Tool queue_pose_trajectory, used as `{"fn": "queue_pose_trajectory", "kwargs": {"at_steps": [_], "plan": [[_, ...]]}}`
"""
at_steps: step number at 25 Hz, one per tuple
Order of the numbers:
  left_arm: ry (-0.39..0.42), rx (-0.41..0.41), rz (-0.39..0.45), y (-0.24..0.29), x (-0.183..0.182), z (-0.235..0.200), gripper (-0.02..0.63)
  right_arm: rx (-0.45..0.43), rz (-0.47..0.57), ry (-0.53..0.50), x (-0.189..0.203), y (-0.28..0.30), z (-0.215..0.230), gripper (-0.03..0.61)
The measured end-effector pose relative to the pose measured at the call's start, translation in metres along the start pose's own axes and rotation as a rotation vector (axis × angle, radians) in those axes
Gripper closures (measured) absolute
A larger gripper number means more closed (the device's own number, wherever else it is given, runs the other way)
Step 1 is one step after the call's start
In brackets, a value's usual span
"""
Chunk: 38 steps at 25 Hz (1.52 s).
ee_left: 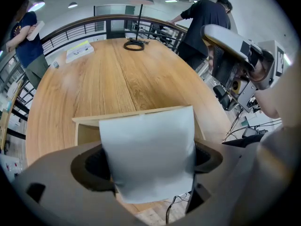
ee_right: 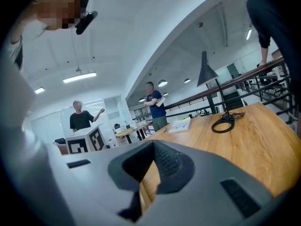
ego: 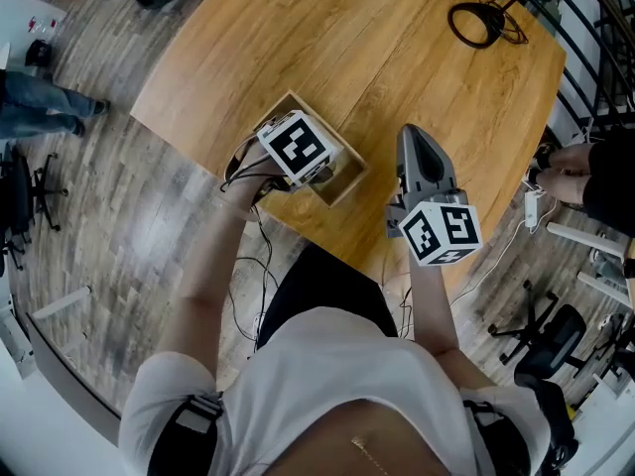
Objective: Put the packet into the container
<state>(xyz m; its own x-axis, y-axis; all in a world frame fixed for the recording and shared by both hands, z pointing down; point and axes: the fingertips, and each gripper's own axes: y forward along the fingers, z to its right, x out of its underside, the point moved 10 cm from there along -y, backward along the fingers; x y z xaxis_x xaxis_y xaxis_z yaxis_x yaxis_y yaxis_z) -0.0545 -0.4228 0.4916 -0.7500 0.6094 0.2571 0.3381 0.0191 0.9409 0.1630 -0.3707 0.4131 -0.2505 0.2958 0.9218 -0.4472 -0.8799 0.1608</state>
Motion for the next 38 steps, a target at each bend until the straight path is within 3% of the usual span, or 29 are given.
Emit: {"fn": "queue_pose_trajectory", "kwargs": {"at_steps": [11, 19, 27, 38], "plan": [[0.022, -0.004, -0.056, 0.014, -0.002, -0.001, 0.124, 0.017, -0.009, 0.013, 0.002, 0.002, 0.008, 0.568], [0.007, 0.009, 0.016, 0.017, -0.003, -0.003, 0.124, 0.019, -0.015, 0.013, 0.005, 0.002, 0.007, 0.568], [0.018, 0.012, 0.031, 0.009, -0.003, -0.001, 0.109, 0.018, -0.014, 0.013, 0.007, 0.001, 0.007, 0.568], [-0.080, -0.040, 0.183, -0.026, 0.004, -0.004, 0.110, -0.015, -0.022, 0.024, 0.008, 0.002, -0.001, 0.568]]}}
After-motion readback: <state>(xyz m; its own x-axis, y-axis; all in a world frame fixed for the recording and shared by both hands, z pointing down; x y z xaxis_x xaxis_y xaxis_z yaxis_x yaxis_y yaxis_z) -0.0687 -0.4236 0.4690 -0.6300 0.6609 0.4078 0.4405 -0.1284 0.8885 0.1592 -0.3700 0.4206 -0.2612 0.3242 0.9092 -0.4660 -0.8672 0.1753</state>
